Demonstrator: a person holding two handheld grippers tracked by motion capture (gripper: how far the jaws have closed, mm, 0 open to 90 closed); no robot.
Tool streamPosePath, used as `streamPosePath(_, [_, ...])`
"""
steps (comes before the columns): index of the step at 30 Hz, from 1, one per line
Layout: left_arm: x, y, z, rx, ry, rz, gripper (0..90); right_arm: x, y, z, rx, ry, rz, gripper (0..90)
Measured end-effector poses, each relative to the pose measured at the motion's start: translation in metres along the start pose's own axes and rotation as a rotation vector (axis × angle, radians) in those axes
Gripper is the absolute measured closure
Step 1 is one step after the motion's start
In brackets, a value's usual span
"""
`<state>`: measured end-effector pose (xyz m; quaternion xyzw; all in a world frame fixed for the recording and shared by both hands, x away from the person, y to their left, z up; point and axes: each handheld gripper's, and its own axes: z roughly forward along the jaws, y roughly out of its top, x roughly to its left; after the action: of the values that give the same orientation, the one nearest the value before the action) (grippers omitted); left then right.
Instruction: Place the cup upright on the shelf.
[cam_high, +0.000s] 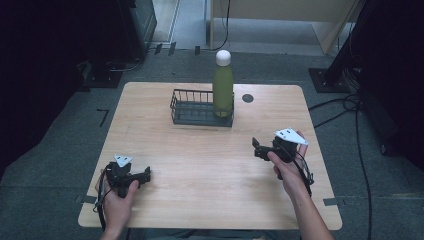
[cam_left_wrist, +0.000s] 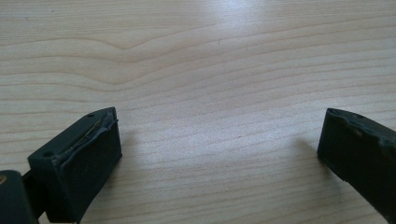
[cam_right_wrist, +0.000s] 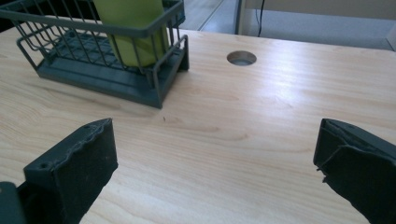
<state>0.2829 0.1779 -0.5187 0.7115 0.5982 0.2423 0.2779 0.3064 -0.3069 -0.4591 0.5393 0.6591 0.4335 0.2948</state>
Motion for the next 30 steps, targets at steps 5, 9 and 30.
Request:
streamPosePath(5, [0.000, 0.000, 0.000, 0.000, 0.000, 0.000, 0.0, -0.008, -0.010, -0.005, 0.007, -0.016, 0.011, 0.0])
streamPosePath(9, [0.000, 0.000, 0.000, 0.000, 0.000, -0.001, 0.0, -0.014, -0.018, -0.009, 0.016, -0.026, 0.019, 0.0])
streamPosePath(30, [0.000, 0.000, 0.000, 0.000, 0.000, -0.001, 0.0, -0.048, -0.064, -0.034, 0.073, -0.096, 0.085, 0.0])
